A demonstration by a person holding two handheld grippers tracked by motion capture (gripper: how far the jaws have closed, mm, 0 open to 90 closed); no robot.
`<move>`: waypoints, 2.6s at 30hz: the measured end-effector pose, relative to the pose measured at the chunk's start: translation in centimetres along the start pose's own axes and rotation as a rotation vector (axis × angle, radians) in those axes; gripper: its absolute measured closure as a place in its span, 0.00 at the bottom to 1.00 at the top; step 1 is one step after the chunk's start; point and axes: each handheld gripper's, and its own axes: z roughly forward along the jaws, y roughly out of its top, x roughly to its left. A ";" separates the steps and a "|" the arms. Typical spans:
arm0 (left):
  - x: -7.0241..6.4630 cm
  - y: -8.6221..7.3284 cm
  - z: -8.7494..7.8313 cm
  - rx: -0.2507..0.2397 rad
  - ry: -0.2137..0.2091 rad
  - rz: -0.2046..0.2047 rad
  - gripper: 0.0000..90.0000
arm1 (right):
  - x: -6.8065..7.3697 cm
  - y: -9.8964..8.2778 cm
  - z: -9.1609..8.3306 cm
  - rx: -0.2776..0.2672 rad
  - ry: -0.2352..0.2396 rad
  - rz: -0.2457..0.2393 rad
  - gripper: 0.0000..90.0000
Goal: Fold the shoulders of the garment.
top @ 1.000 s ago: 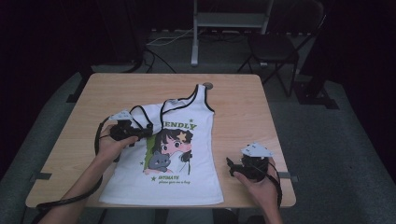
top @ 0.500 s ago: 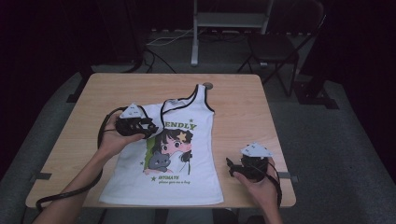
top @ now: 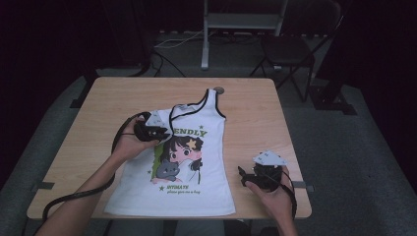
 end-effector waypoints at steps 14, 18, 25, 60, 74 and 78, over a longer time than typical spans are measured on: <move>4.5 3.4 -5.0 -0.327 -0.002 -0.263 0.95 | 0.0 0.0 0.0 -0.001 0.002 0.005 0.12; 6.0 4.1 -5.6 -0.378 0.016 -0.331 0.95 | 0.0 0.0 0.0 -0.001 0.003 0.004 0.12; 7.6 3.8 -5.4 -0.446 0.016 -0.461 0.94 | -0.1 0.0 0.0 -0.002 0.004 0.005 0.12; -0.9 -3.2 -2.2 -0.134 -0.158 -0.154 0.91 | 0.0 0.0 0.0 0.004 0.004 0.001 0.12; -1.9 -4.0 -1.9 -0.116 -0.220 -0.144 0.87 | 0.0 0.0 0.0 0.006 0.002 0.002 0.12; -2.3 -3.9 -2.2 -0.115 -0.258 -0.136 0.82 | 0.0 0.0 0.0 0.004 0.003 0.003 0.12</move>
